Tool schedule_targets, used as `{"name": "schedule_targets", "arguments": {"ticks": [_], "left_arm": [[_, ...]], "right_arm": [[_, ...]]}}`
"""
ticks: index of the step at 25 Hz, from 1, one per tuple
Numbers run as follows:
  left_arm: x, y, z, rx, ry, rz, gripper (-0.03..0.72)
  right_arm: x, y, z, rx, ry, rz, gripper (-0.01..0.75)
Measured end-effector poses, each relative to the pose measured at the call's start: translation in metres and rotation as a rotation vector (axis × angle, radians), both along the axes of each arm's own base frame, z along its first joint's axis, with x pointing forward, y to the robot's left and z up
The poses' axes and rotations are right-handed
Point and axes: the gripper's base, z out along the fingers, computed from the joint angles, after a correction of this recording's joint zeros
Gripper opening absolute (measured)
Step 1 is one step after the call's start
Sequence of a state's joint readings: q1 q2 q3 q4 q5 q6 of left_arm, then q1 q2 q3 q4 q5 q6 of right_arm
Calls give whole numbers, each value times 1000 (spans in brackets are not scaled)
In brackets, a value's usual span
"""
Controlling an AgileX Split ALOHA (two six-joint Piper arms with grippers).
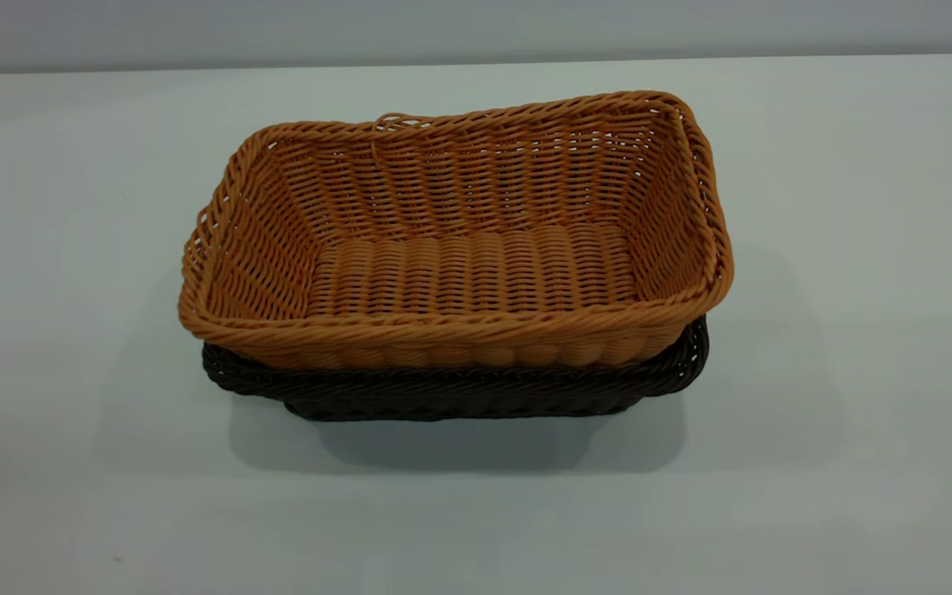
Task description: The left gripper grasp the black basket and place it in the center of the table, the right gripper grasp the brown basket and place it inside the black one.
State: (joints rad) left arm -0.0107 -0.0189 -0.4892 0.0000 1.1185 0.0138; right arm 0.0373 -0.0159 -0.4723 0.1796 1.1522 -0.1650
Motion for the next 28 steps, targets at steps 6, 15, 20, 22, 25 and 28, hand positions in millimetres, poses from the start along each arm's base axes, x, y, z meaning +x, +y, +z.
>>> {"name": "schedule_targets", "arguments": {"ticks": [6,15,20,22,25,28], "left_arm": [[0,0,0,0,1,0,506],[0,0,0,0,1,0,506],[0,0,0,0,1,0,506],[0,0,0,0,1,0,506],[0,0,0,0,1,0,506],[0,0,0,0,1,0,506]], "right_arm": [[1,-2,0,10,4,-60,586],[1,-8,-1,44,16,-167,586],[1,-8,-1,43,16,-170,580],[1,-8,-1,43,16,-170,575],[2,-8,-1,44,14,-171,570],[2,-8,-1,44,14,-171,569]]}}
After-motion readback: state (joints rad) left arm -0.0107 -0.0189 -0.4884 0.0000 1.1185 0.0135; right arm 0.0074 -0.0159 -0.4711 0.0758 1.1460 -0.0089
